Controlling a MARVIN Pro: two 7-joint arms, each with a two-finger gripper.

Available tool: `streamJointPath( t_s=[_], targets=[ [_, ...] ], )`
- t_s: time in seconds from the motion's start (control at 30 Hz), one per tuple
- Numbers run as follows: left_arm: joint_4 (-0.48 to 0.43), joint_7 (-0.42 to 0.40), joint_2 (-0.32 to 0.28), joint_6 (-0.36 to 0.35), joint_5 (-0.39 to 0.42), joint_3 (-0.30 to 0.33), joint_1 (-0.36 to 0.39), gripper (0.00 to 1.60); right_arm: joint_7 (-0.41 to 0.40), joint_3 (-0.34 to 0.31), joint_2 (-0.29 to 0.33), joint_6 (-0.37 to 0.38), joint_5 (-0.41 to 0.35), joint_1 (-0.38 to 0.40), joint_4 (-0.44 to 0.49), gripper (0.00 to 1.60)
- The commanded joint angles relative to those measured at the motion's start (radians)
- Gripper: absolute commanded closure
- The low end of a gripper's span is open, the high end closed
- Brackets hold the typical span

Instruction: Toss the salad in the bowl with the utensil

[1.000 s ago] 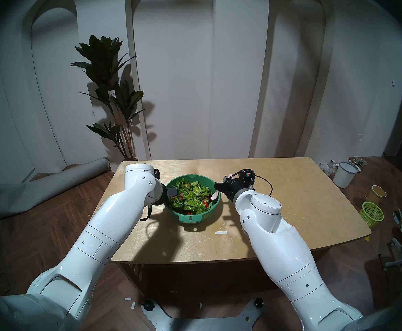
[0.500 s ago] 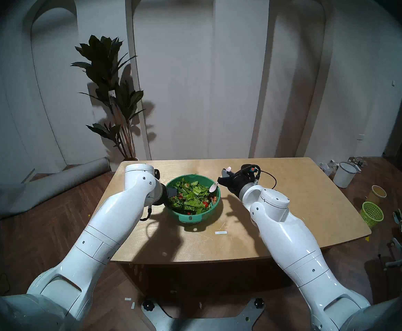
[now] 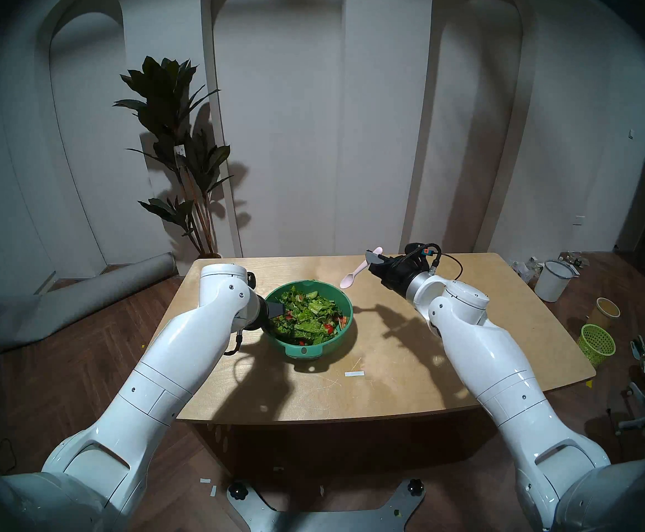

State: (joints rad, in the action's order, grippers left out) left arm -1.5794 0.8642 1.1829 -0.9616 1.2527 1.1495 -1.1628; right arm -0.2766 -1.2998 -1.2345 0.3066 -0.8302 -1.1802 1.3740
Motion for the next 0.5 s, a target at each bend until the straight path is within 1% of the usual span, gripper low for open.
streamJointPath(
  t_s=[0.0,0.17,0.23,0.47],
  targets=[
    [-0.007,0.03,-0.008,0.002,-0.01,0.001,0.013,1.6,-0.116,-0.005,0.04,-0.005,-0.035,0.107,-0.048,1.6],
    [-0.007,0.028,-0.009,0.002,-0.011,0.0,0.013,1.6,-0.21,0.005,0.046,-0.001,-0.042,0.16,-0.112,1.6],
    [-0.007,0.026,-0.009,0.002,-0.011,0.0,0.013,1.6,-0.232,0.007,0.042,-0.001,-0.048,0.168,-0.123,1.6],
    [-0.008,0.027,-0.01,0.002,-0.012,-0.001,0.013,1.6,-0.361,0.05,0.037,0.0,-0.045,0.243,-0.217,1.6]
  ],
)
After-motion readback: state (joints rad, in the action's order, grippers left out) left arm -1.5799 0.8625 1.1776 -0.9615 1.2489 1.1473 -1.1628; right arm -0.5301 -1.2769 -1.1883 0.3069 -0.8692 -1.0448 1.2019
